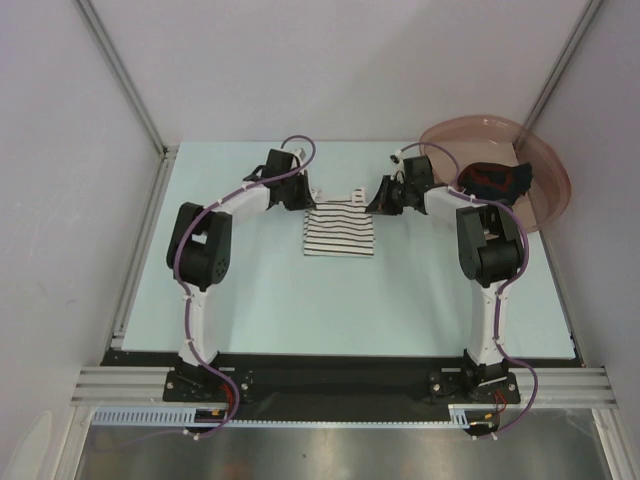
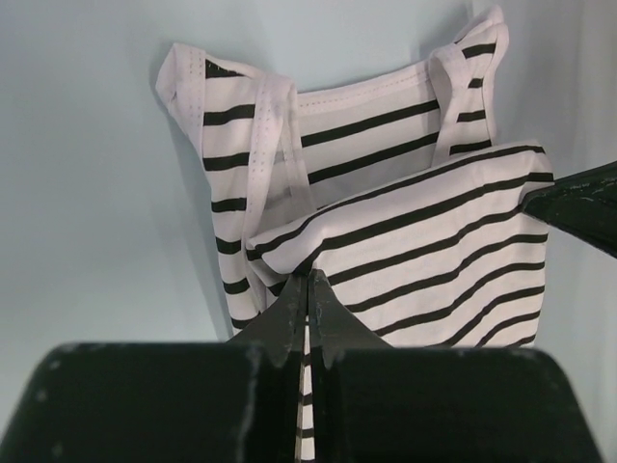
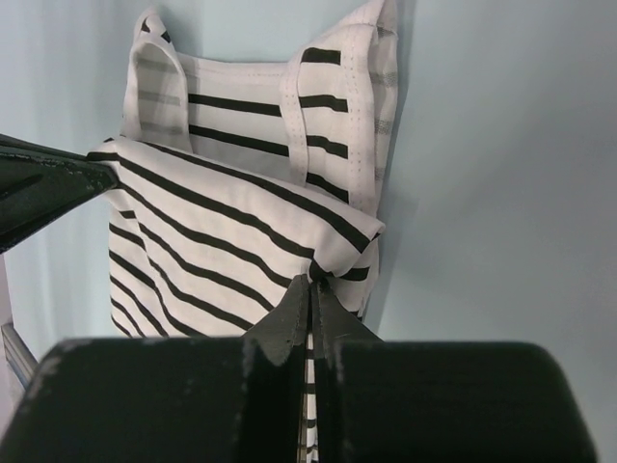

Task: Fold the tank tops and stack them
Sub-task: Fold the tank top

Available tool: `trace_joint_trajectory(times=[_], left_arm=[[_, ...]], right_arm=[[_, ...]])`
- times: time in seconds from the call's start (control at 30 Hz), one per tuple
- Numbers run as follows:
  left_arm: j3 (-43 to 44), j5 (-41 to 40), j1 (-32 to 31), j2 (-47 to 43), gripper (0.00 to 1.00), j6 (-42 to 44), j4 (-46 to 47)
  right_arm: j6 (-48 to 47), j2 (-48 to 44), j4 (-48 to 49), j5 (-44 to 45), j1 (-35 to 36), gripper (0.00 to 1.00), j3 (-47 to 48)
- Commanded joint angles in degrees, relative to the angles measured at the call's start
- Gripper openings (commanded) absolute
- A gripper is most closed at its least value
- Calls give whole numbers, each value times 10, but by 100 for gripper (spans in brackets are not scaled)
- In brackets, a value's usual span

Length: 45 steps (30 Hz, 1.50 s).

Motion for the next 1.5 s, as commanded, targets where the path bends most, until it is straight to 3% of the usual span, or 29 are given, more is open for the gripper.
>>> trace_joint_trajectory(times=[0.0, 0.47, 0.63, 0.9, 0.97, 1.0, 1.03, 1.1, 1.13, 1.17, 1.3, 1.4, 1.47], left_arm=[[-19, -5, -3, -64, 0, 10, 18], [-110, -43, 1, -174, 0, -16, 42], [-86, -34, 25, -144, 0, -52, 46], [-15, -59, 42, -55, 0, -33, 23], [-4, -66, 48, -38, 0, -37, 22], [-2, -67, 50, -31, 1, -39, 23], [2, -69, 53, -15, 15, -42, 23], [12, -88, 54, -1, 37, -44, 6], [6, -96, 54, -3, 61, -44, 5], [-2, -113, 53, -9, 69, -42, 8], [-46, -132, 52, -74, 86, -29, 37], [-56, -105, 48, -102, 86, -16, 41], [-48, -94, 43, -105, 86, -9, 42]], right_arm=[[-8, -45, 29, -4, 6, 0, -5], [-24, -130, 10, 32, 29, 0, 5], [-27, -73, -20, 21, 23, 0, 69], [-20, 38, -7, 3, 6, 4, 161], [-20, 84, -8, -12, 7, 13, 209], [-20, 99, -15, -9, 8, 37, 225], [-20, 116, -30, -4, 9, 47, 260], [-15, 142, -45, -14, 9, 49, 284], [-13, 142, -45, -16, 9, 50, 284], [-11, 135, -30, -15, 9, 50, 262], [-13, 67, 18, 2, 9, 50, 169], [-15, 23, 29, -1, 11, 47, 126], [-26, 8, 8, 2, 18, 54, 119]])
